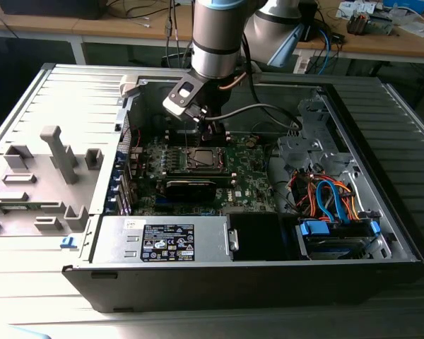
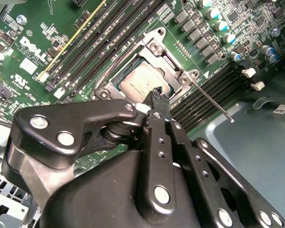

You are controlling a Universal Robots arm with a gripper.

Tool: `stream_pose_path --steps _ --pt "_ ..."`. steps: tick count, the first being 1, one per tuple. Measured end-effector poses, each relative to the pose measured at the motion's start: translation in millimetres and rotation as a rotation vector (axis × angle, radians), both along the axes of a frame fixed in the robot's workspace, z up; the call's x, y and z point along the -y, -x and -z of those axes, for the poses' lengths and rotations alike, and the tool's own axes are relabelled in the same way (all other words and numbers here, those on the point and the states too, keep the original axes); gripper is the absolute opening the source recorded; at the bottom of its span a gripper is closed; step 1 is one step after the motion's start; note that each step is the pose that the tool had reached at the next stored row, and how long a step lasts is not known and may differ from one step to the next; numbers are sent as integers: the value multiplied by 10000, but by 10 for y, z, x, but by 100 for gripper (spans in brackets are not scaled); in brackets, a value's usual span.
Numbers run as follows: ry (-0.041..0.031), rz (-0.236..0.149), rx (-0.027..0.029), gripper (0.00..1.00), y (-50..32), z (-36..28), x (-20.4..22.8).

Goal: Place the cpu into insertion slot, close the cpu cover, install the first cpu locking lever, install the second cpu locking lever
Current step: 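Install the first cpu locking lever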

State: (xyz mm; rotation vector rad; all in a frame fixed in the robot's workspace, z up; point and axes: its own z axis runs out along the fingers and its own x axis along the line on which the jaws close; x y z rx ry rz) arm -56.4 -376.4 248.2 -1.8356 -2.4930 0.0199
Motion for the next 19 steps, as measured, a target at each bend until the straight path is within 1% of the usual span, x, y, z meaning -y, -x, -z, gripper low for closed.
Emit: stream_pose_path --steps 4,8,19 --pt "0 -76 0 11 0 0 0" --pt "0 -376 0 11 0 0 0" --pt "0 -568 0 11 0 0 0"
